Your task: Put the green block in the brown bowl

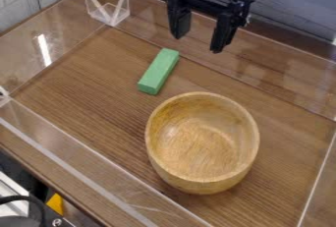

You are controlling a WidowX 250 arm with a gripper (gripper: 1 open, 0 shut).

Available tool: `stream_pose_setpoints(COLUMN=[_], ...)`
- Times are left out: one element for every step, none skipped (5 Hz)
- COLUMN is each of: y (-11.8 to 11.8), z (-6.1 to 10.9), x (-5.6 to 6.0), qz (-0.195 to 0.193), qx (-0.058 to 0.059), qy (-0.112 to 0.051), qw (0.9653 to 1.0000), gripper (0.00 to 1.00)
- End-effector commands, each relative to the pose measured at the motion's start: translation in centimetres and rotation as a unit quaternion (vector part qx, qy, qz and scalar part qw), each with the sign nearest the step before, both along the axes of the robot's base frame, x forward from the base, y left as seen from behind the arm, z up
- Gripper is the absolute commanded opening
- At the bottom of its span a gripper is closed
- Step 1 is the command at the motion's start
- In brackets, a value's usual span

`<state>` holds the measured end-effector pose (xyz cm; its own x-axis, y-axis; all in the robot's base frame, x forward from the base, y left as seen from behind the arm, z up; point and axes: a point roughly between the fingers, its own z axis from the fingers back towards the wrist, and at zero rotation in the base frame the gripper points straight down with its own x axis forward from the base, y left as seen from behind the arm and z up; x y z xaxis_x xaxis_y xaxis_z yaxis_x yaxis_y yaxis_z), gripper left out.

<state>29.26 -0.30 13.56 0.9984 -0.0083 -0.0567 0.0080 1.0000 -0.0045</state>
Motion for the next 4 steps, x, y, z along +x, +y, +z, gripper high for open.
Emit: stream_pose_setpoints(y=[1.0, 3.6, 6.3, 6.9], z=[-1.5, -1.5, -1.4, -3.5], x=[0.4, 0.3, 0.3, 1.2], qz=[0.009, 0.037, 0.062, 0.018], qx=[0.005, 0.015, 0.028, 0.03], qy=[-0.001, -0.004, -0.013, -0.018], qw=[1.0, 0.9992, 0.9976, 0.9992], gripper=[1.0, 1.0, 1.0, 1.0])
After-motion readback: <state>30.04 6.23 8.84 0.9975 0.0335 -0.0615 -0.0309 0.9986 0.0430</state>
